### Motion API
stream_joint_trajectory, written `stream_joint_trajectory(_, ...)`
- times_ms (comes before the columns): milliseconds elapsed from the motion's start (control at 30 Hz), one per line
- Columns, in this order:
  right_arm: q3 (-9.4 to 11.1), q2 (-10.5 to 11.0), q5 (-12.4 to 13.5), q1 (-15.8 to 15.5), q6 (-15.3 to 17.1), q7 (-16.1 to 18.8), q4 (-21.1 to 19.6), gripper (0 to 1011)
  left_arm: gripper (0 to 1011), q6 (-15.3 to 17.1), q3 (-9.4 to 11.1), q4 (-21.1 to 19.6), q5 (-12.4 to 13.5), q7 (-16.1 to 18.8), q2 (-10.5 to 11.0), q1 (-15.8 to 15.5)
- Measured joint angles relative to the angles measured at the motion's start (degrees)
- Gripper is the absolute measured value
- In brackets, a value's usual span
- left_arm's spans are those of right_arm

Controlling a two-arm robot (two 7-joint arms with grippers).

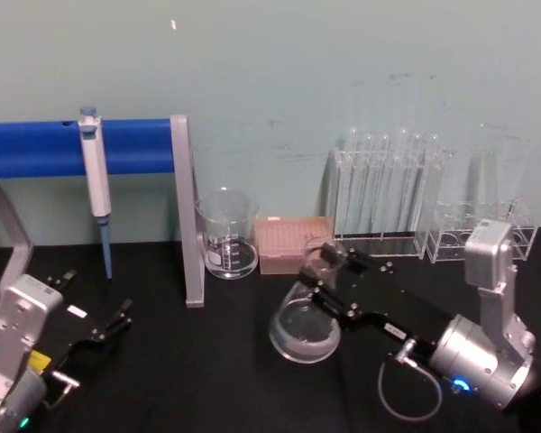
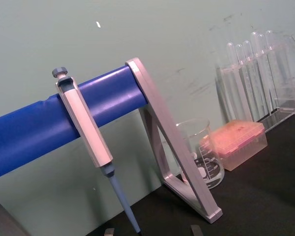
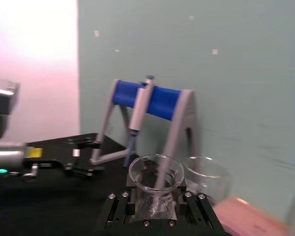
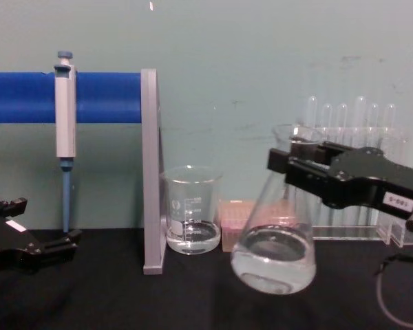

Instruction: Grasp the erlenmeyer flask with one hand, shake it three times, then place it back.

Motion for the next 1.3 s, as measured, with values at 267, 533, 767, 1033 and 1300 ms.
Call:
stream_joint_trajectory(267, -3.28, 0.13, 1.07, 1.21, 0.02, 3.12, -0.12, 450, 1001, 0.0, 0.0, 0.0, 0.0, 0.0, 0.0, 0.0)
stream_joint_trajectory(533, -5.36, 0.48, 1.98, 1.94, -0.01, 4.46, -0.33, 450, 1001, 0.0, 0.0, 0.0, 0.0, 0.0, 0.0, 0.0)
stream_joint_trajectory(767, -6.1, 0.93, 2.53, 2.18, -0.22, 4.0, -0.54, 450, 1001, 0.0, 0.0, 0.0, 0.0, 0.0, 0.0, 0.0)
stream_joint_trajectory(1033, -5.71, 1.36, 2.65, 2.16, -0.63, 2.17, -0.61, 450, 1001, 0.0, 0.0, 0.0, 0.0, 0.0, 0.0, 0.0)
stream_joint_trajectory(1300, -3.33, 1.74, 2.48, 1.62, -1.16, -0.87, -0.23, 450, 1001, 0.0, 0.0, 0.0, 0.0, 0.0, 0.0, 0.0)
